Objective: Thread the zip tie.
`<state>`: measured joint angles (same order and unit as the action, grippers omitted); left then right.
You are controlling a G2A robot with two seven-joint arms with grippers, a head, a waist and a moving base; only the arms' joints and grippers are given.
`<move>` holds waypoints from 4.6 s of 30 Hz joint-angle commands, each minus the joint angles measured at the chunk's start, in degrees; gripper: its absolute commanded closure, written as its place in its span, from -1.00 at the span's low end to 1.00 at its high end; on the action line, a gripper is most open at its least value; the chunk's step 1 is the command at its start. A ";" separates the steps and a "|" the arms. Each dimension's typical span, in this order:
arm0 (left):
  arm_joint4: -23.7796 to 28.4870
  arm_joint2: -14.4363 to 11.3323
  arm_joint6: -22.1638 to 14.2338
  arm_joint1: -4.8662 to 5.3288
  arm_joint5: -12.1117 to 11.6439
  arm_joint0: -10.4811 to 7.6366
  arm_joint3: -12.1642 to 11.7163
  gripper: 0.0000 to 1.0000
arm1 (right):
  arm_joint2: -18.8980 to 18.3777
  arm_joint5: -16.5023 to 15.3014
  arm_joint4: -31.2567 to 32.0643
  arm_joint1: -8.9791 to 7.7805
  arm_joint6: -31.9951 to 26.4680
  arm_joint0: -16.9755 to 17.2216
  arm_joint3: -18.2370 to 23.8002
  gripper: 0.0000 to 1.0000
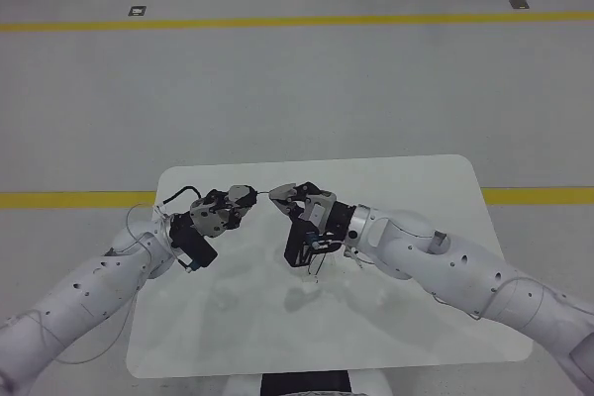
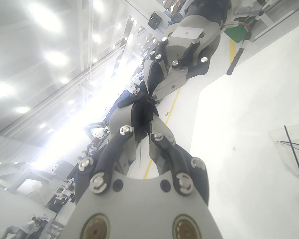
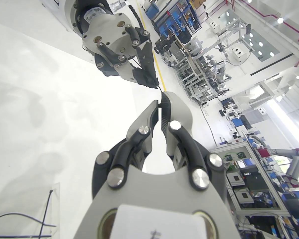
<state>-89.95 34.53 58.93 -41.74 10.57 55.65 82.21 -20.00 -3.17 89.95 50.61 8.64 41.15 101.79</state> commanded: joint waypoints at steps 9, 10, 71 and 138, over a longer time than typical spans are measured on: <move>0.00 0.00 0.00 0.00 0.00 0.00 0.00 -1.00 | 0.55 0.29 0.00 -0.38 -0.97 -0.97 0.44 1.00; 0.00 0.00 0.00 0.00 0.00 0.00 0.00 -1.00 | 0.62 0.31 0.00 -0.45 -1.00 -1.08 0.47 1.00; 68.10 -15.55 -12.17 11.33 -30.05 -3.62 16.19 -1.00 | 10.26 16.46 0.00 -8.18 3.54 -12.32 -2.04 1.00; 145.08 22.13 -91.88 -5.24 -30.05 6.76 -0.29 -1.00 | 10.26 20.19 0.00 -7.65 6.23 -9.26 -6.04 1.00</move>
<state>54.94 54.08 -19.03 -46.33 -19.48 61.18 84.33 -9.74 16.97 89.95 42.96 14.93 31.60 95.53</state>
